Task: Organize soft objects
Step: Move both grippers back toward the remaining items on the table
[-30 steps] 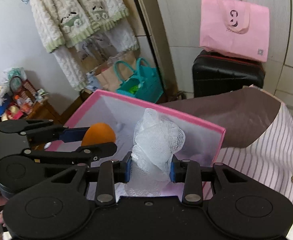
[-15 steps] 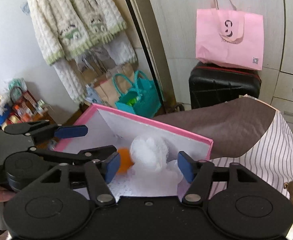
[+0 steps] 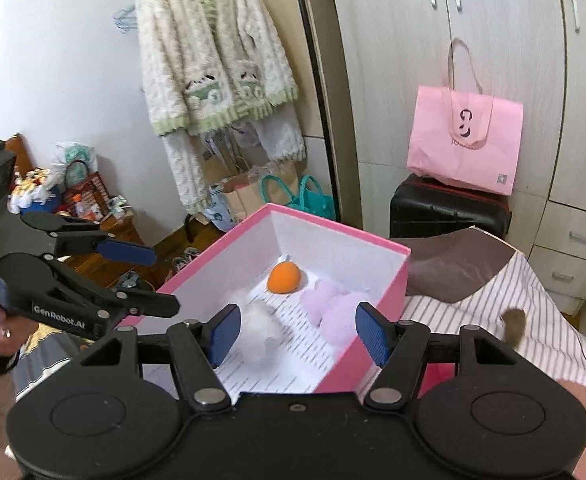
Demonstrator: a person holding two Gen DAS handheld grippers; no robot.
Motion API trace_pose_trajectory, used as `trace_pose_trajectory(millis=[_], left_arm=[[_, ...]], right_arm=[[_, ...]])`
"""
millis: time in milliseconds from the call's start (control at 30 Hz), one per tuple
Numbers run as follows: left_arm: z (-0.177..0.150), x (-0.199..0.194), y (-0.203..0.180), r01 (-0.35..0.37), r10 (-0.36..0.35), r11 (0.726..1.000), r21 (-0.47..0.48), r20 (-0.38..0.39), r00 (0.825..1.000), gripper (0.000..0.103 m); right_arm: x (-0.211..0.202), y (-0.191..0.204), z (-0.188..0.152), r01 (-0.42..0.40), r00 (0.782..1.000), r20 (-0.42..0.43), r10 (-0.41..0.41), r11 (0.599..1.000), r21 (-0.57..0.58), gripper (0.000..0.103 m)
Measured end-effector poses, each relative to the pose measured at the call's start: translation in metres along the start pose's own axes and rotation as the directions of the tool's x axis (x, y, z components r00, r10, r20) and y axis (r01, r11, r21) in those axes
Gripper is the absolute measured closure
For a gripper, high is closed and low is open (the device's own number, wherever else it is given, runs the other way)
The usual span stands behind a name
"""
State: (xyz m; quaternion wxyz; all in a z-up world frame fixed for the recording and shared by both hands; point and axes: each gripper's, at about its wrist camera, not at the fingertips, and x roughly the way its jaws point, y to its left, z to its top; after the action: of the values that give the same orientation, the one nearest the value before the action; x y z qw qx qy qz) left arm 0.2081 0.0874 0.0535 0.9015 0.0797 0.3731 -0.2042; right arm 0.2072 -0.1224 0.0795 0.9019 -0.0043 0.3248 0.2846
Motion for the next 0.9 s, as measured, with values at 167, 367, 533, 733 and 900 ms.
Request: trace_pose_trajectory(millis=[167,367,533,733,900], left_arm=[[-0.02,-0.041,-0.021,0.047,-0.048,0.999,0.022,0.029,0.998,0.03],[-0.038,-0.072,-0.054,0.115,-0.118,0.991,0.067,0.039,0.992,0.03],[-0.054,-0.082,-0.088,0.138,-0.143,0.981,0.136,0.03,0.989,0.03],[-0.068,-0.078,-0.125,0.163,-0.167,0.965,0.206,0.001,0.986,0.03],[-0.075,-0.061,-0.154,0.198,-0.195,0.955,0.222,-0.034,0.98,0.032]], right_arm=[[-0.049,0.01,-0.025,0.012,1.0,0.027,-0.011,1.0,-0.025,0.033],[-0.097,0.015,-0.056,0.055,0.997,0.054,-0.053,0.998,-0.036,0.032],[-0.127,0.013,-0.082,0.104,0.992,0.075,-0.101,0.994,-0.041,0.031],[-0.148,0.001,-0.116,0.125,0.989,0.077,-0.124,0.992,-0.015,0.03],[-0.152,-0.013,-0.143,0.116,0.992,0.057,-0.116,0.993,0.005,0.03]])
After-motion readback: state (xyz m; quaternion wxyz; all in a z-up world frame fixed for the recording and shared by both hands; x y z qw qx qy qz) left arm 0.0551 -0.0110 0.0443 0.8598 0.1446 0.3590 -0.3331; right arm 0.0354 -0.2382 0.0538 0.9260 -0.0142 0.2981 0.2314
